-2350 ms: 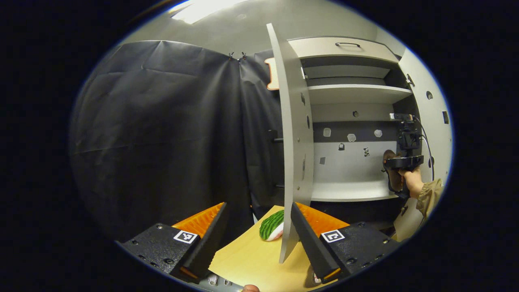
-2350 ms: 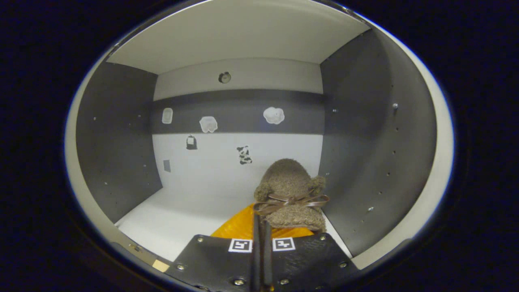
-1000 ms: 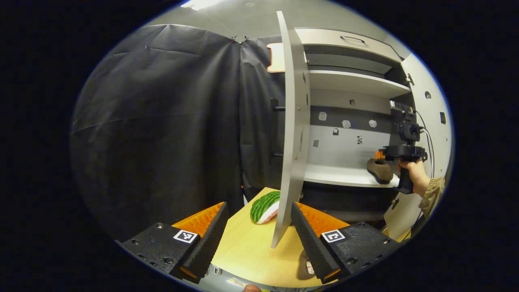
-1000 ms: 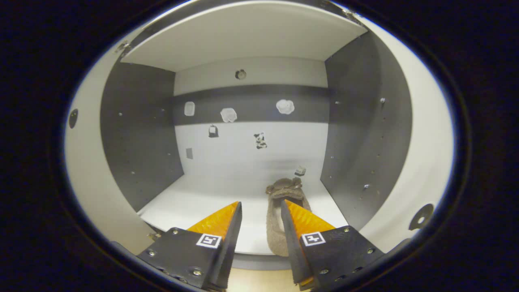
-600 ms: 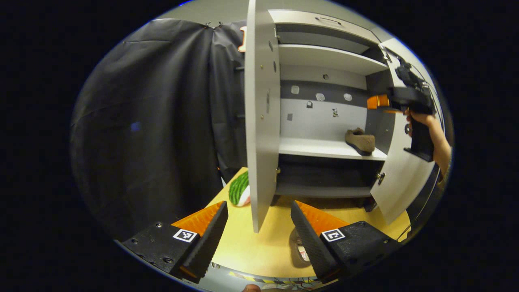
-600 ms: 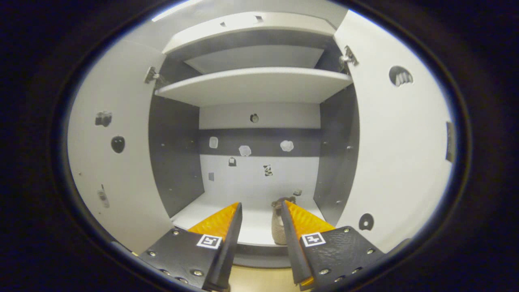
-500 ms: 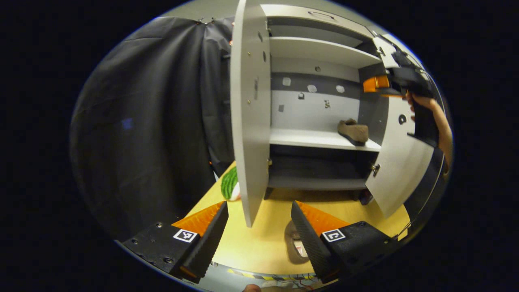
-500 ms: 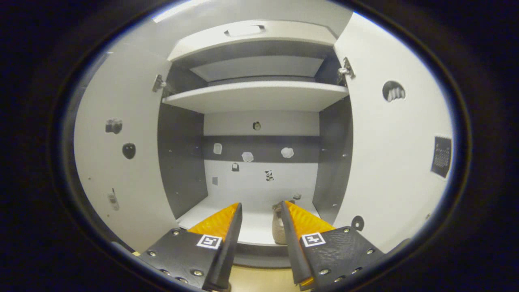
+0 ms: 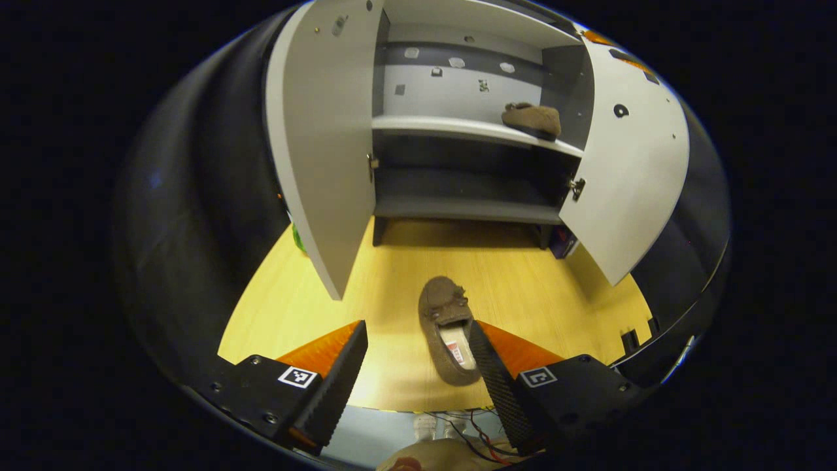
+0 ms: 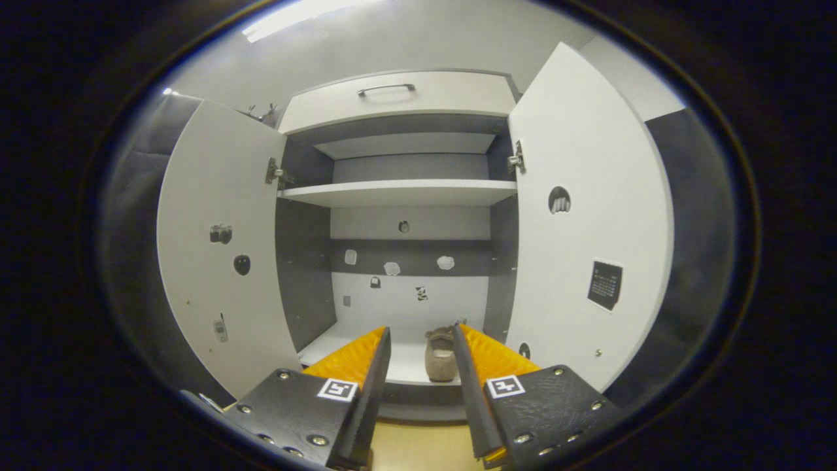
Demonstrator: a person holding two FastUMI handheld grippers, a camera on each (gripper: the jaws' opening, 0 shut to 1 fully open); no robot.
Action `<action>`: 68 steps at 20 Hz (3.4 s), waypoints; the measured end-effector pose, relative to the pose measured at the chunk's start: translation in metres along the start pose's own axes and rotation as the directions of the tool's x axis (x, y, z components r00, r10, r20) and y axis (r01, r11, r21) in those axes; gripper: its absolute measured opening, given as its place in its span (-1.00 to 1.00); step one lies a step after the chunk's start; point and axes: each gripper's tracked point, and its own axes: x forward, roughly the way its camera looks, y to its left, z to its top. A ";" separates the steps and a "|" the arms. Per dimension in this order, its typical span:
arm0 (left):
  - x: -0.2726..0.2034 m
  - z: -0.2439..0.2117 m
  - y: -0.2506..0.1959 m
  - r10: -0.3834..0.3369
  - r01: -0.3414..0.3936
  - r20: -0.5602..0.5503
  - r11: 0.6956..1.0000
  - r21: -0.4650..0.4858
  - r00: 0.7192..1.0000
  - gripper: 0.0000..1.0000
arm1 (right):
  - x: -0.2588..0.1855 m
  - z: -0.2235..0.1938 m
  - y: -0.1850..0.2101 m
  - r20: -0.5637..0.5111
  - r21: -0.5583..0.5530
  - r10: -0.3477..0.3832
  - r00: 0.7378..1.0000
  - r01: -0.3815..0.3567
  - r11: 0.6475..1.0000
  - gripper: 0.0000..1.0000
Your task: Grab one shoe with the right hand and put it into the shoe cabinet, grab the other shoe with the left hand and put it into the shoe cabinet; then close the right door with the right hand and the left door with the left hand.
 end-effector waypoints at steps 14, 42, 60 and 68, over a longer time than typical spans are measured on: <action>0.139 -0.047 -0.013 -0.061 0.053 -0.140 0.997 -0.062 0.988 0.94 | -0.112 0.009 -0.069 0.062 -0.048 -0.175 0.983 0.178 0.983 0.14; 0.174 0.001 0.001 0.014 -0.005 -0.091 0.994 0.106 0.996 -0.98 | -0.181 -0.042 -0.198 -0.033 0.022 -0.477 0.878 0.478 0.878 0.15; 0.087 0.269 -0.023 -0.060 0.063 0.370 0.998 0.004 0.927 -0.99 | -0.213 -0.078 -0.235 -0.081 0.120 -0.546 0.834 0.552 0.825 0.08; 0.100 0.367 -0.030 -0.051 0.052 0.472 0.999 0.010 0.880 -0.99 | -0.235 -0.088 -0.257 -0.096 0.141 -0.613 0.784 0.621 0.771 0.08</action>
